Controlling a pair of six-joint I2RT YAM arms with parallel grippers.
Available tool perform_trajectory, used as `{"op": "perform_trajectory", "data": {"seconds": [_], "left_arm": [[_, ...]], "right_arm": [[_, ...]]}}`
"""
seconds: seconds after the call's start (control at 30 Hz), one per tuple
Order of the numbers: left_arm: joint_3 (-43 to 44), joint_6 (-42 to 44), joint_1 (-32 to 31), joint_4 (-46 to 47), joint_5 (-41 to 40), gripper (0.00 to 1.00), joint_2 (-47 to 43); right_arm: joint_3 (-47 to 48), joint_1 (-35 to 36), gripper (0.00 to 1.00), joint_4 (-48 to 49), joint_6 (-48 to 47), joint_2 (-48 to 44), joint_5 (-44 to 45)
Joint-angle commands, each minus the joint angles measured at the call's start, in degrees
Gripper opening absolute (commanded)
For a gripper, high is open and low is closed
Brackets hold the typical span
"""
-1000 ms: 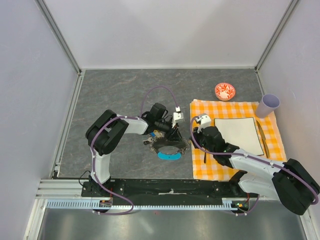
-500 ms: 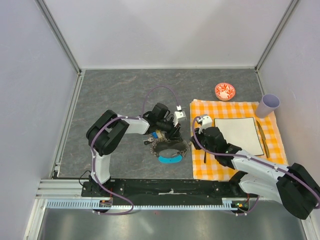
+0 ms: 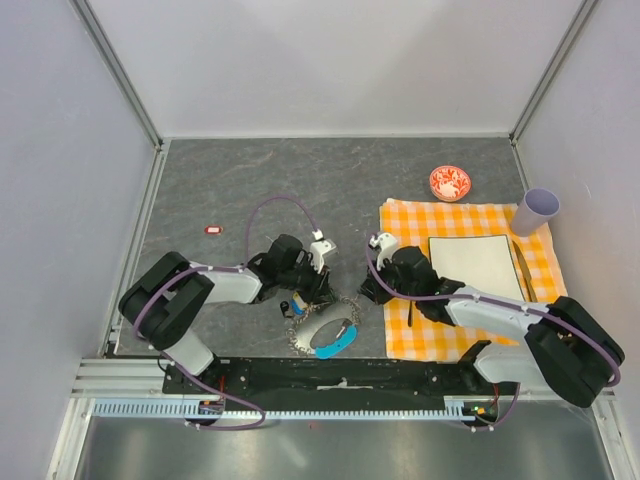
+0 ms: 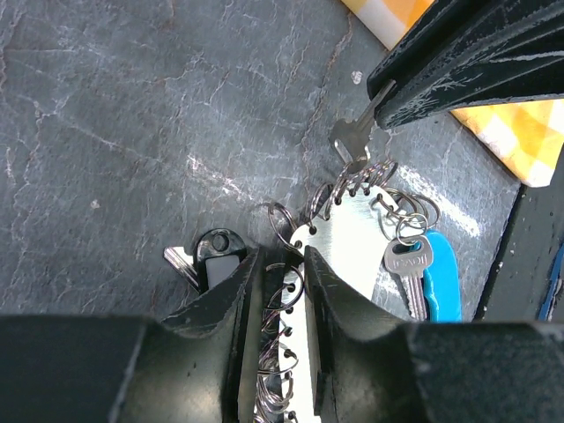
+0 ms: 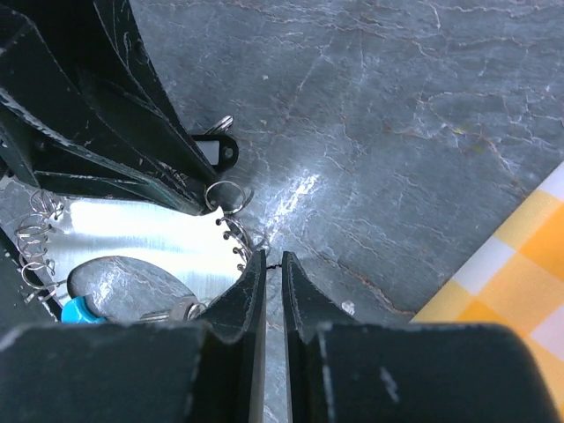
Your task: Put the keys on the keyring
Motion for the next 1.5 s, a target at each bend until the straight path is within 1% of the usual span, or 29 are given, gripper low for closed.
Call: {"op": "perform_trajectory", "data": {"seconds": [0.0,0.2,0.33,0.5,0.63,0.8,1.13,1.23,1.27,1.33,1.37,1.47], "left_arm": [[-1.3,0.3,0.3,-3.2,-3.5,0.32,-0.5],[1.8,4.3,-1.4,-2.7,0.5,0.33,-4.4],[5.3,3.9,-1.5,-4.5,1.8,0.33,-2.2],[12.7,5.4,-2.6,-11.9,2.9,0.32,3.6],[14.6,5.4,-3.5,-14.0,2.4,0.3,5.6],[17.1,5.4,-3.6,-19.4,1.7,0.28,7.4],[18.7,5.3,-4.0,-22.4,2.8,0.27,9.4],[18.6,5.4,-3.9,-22.5,3.1,0.22,8.9],[18.4,5.3,-3.9,-22.5,3.0,0.17,8.0],[18.0,5.3,-3.9,-22.3,2.7,0.1,6.9],[17.7,5.3,-3.9,-21.8,2.6,0.02,6.2],[16.5,5.3,-3.8,-20.4,1.2,0.02,2.7]], "right_arm": [[2.3,0.2,0.02,2.5,-2.8,1.7,-3.6],[2.6,0.3,0.02,2.6,-3.9,2.6,-3.7],[2.2,0.3,0.02,3.1,-4.2,3.0,-3.7],[2.0,0.3,0.02,2.7,-4.9,2.5,-3.2],[1.8,0.3,0.02,2.8,-5.1,2.3,-3.0],[1.4,0.3,0.02,3.1,-5.1,2.1,-3.1],[0.8,0.3,0.02,3.3,-5.1,1.5,-2.7],[0.7,0.3,0.01,3.2,-5.1,0.8,-2.4],[0.8,0.3,0.01,3.2,-5.2,0.6,-2.3],[0.8,0.3,0.01,2.6,-5.2,-0.4,-2.0],[0.9,0.3,0.0,2.6,-5.5,-0.7,-1.9],[1.5,0.3,0.0,0.7,-6.1,-3.2,-0.7]]}}
